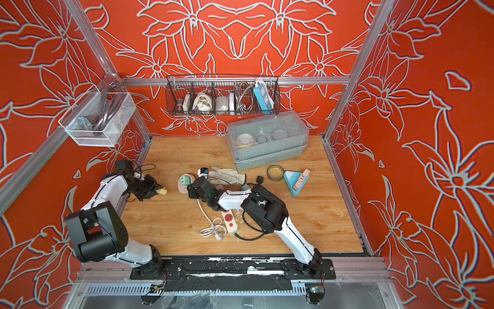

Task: Pull the plug off the socket
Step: Place the plug at the center of the board.

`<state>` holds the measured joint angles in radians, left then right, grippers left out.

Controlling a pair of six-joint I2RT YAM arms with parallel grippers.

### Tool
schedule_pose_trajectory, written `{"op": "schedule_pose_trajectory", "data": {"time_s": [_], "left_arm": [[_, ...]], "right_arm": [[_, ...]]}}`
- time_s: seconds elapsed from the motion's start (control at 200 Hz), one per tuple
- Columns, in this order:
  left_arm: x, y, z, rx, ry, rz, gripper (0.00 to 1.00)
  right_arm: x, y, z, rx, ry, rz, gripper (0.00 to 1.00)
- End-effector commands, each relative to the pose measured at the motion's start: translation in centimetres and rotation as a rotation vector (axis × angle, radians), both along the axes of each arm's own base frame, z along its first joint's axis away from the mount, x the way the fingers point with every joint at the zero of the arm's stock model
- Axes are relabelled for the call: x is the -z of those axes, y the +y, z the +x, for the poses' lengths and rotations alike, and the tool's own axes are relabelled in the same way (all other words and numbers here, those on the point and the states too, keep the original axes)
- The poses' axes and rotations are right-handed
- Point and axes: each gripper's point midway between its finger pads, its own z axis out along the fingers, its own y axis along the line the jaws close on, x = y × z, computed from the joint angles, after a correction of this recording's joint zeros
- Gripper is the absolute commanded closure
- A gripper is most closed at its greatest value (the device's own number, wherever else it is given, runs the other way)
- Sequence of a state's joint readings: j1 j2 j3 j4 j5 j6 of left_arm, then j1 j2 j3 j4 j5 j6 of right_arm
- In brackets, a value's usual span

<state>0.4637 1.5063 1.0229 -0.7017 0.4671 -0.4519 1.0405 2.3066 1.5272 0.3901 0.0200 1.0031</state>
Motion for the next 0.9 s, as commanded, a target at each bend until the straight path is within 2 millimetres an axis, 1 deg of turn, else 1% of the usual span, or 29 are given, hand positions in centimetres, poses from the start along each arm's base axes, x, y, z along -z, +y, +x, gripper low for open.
{"op": "schedule_pose_trajectory", "data": {"time_s": [0.0,0.045,0.085,0.17,0.28,0.38,0.43,0.515,0.611,0.676,0.766,0.846,0.891], "left_arm": [[0.5,-1.6,1.3,-0.031,-0.051,-0.134,0.87],[1.0,-1.6,1.2,-0.043,-0.048,-0.135,0.86],[1.4,-1.4,1.0,-0.054,-0.04,-0.12,0.83],[1.8,-0.7,0.4,-0.064,-0.019,-0.069,0.71],[2.4,-0.3,-0.2,-0.086,0.008,-0.076,0.58],[2.4,0.6,-0.8,-0.115,0.02,-0.037,0.46],[2.0,1.2,-1.1,-0.127,0.022,-0.005,0.42],[1.1,2.0,-1.5,-0.138,0.022,0.054,0.39],[-0.8,3.0,-1.8,-0.136,-0.006,0.142,0.35],[-2.1,3.3,-1.9,-0.12,-0.036,0.185,0.32],[-3.6,2.6,-1.7,-0.065,-0.067,0.216,0.31],[-4.5,0.9,-1.1,0.018,-0.095,0.236,0.32],[-4.8,-0.6,-0.6,0.085,-0.111,0.247,0.33]], "right_arm": [[4.6,-1.9,-1.1,-0.02,0.072,-0.136,1.0],[4.1,-1.7,-1.1,-0.029,0.065,-0.118,1.0],[3.7,-1.4,-1.2,-0.037,0.058,-0.101,1.0],[2.8,-1.1,-1.3,-0.054,0.049,-0.076,1.0],[1.5,-0.5,-1.3,-0.071,0.033,-0.041,1.0],[0.5,0.1,-1.2,-0.085,0.028,-0.003,1.0],[0.2,0.3,-1.3,-0.091,0.03,0.01,1.0],[-0.3,0.7,-1.4,-0.098,0.039,0.034,1.0],[-0.7,1.0,-1.5,-0.108,0.047,0.053,1.0],[-1.1,1.2,-1.5,-0.114,0.053,0.066,1.0],[-1.5,1.5,-1.6,-0.123,0.063,0.085,1.0],[-1.8,1.6,-1.7,-0.123,0.068,0.094,1.0],[-1.8,1.6,-1.7,-0.122,0.073,0.096,1.0]]}}
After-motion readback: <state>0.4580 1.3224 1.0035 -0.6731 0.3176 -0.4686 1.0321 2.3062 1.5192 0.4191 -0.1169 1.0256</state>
